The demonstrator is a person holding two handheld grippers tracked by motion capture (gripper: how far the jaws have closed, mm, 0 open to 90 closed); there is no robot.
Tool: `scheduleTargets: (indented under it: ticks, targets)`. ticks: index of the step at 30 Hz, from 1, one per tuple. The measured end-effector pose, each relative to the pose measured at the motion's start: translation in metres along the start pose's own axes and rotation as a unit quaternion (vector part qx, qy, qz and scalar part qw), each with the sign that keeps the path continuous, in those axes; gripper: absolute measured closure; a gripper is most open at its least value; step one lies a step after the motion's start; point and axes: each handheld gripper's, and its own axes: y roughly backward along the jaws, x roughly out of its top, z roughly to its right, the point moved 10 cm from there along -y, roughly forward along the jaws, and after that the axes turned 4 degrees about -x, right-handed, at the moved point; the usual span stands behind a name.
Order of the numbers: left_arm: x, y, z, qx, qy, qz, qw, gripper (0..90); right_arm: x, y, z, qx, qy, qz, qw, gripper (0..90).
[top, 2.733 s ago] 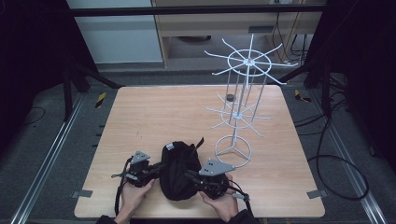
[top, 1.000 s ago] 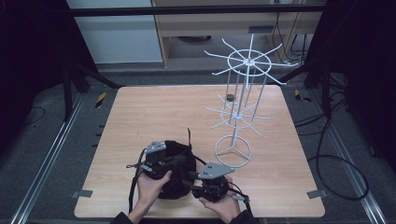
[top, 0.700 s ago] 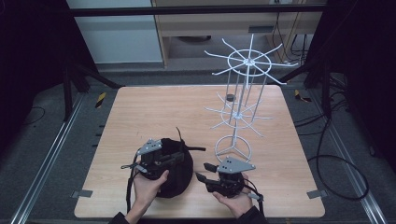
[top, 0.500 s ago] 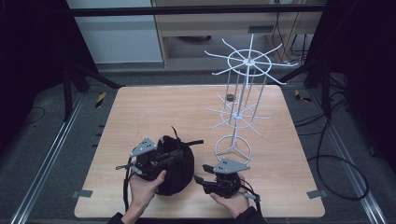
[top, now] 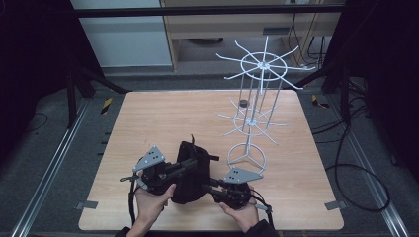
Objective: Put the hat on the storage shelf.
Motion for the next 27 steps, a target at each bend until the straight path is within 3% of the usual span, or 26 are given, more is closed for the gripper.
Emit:
scheduleTargets:
  ticks: [2,8,14,16,23,27]
  targets:
    - [0.001,0.001,-0.001,0.005,-0.005,0.002,1.0000,84.5,0.003,0.002,-0.001,-0.003,0.004,0.004,1.0000,83.8]
    - [0.000,0.010,-0.012,0.038,-0.031,0.005,0.9988,84.3,0.019,0.011,0.001,-0.035,0.033,0.013,0.9988,84.9]
    - [-0.013,0.023,-0.028,0.066,-0.041,-0.009,0.9969,84.3,0.027,0.006,-0.007,-0.058,0.068,-0.010,0.9959,84.6]
    - [-0.017,0.027,-0.033,0.074,-0.037,-0.011,0.9965,84.3,0.028,0.001,-0.011,-0.060,0.078,-0.017,0.9950,84.1]
    - [-0.034,0.048,-0.063,0.107,-0.012,-0.016,0.9941,84.3,0.034,-0.017,-0.022,-0.049,0.076,-0.013,0.9958,75.0]
    - [-0.045,0.059,-0.080,0.123,-0.001,-0.024,0.9921,84.3,0.035,-0.022,-0.025,-0.046,0.074,-0.003,0.9962,63.6]
